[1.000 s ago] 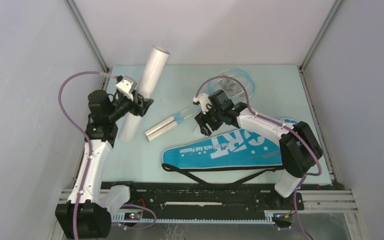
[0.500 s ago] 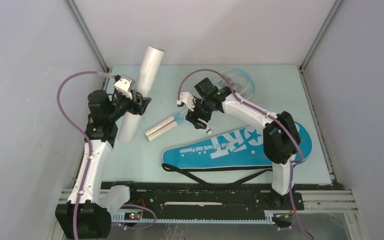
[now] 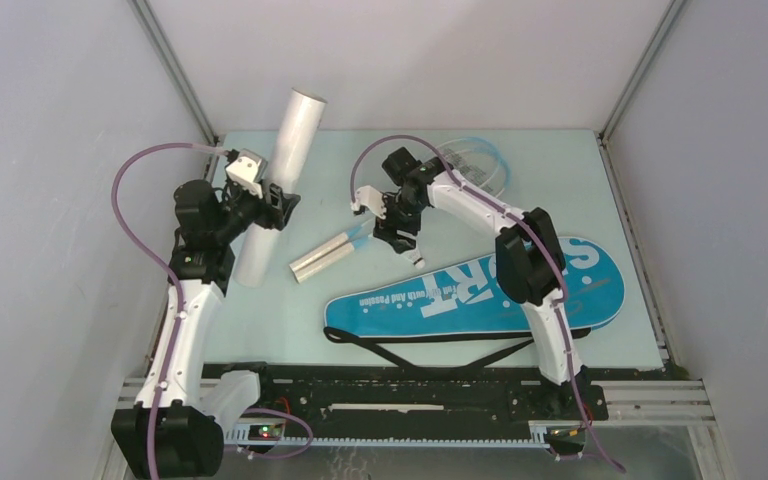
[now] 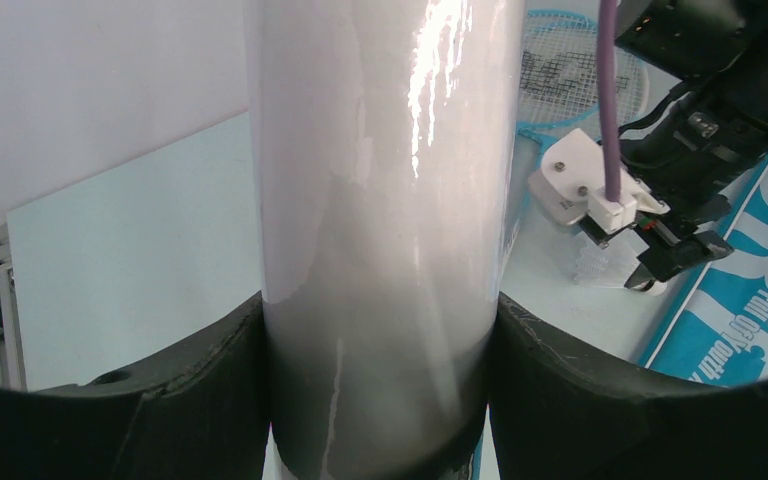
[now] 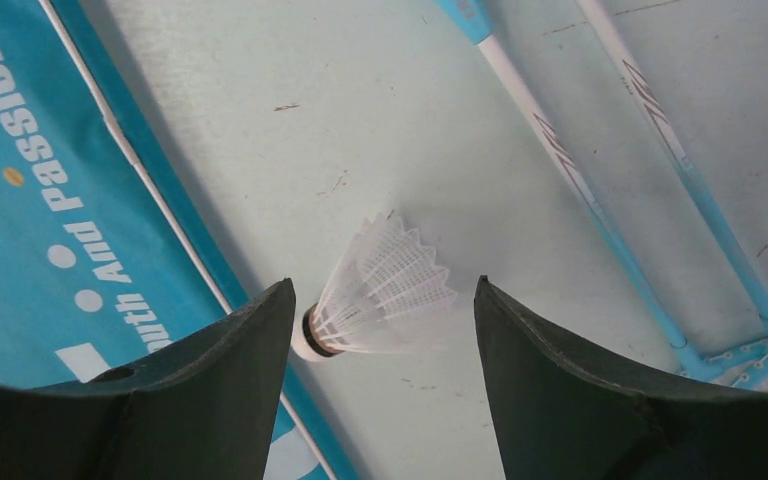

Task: Pack up the badminton gear
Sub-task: Pick up the shuttlecock at the center of the board.

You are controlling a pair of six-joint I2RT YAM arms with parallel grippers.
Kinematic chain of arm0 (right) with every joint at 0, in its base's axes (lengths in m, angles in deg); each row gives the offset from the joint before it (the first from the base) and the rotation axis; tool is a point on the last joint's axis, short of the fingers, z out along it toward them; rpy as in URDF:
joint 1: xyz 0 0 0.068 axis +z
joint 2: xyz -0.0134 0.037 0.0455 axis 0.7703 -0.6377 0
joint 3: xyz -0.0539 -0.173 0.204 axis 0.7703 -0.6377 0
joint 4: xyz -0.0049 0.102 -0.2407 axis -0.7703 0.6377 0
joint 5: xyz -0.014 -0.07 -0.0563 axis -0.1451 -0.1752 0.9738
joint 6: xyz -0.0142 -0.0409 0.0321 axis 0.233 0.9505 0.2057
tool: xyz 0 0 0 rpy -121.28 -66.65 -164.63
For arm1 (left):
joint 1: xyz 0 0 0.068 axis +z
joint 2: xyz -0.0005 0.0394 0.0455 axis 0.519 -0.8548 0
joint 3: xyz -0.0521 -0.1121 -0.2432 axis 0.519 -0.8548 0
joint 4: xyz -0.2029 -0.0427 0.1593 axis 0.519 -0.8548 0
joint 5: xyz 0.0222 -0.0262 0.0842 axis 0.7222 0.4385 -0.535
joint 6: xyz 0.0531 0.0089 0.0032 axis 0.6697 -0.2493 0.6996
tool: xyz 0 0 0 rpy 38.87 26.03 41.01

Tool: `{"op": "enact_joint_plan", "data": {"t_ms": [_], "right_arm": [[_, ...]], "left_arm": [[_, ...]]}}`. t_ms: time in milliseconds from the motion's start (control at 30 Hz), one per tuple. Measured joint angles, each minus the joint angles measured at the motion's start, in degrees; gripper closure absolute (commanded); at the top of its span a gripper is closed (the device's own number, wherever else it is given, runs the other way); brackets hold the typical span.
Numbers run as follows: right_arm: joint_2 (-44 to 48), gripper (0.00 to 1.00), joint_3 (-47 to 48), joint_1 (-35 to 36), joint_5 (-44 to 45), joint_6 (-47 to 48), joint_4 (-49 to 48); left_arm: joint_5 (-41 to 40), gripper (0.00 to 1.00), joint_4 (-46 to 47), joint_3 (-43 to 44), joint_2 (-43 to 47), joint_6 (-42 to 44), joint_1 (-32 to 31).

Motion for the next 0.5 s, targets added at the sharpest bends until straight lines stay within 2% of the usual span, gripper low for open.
{"op": "enact_joint_plan", "data": {"t_ms": [167,267,500], "right_arm": [[-3.7,0.28,3.6,-0.5,0.2,2.8,3.9],[-4.7,0.33,3.8,-0.7,0.4,4.1,6.3],[-5.2,0.58,4.0,-0.9,0.7,6.3,10.5]], "left_arm": [[0.0,0.76,0.0,0.0,0.0,0.0,0.0],[0.1,0.76,-0.1,0.0,0.0,0.0,0.0],[0.2,0.76,-0.2,0.0,0.0,0.0,0.0]]}}
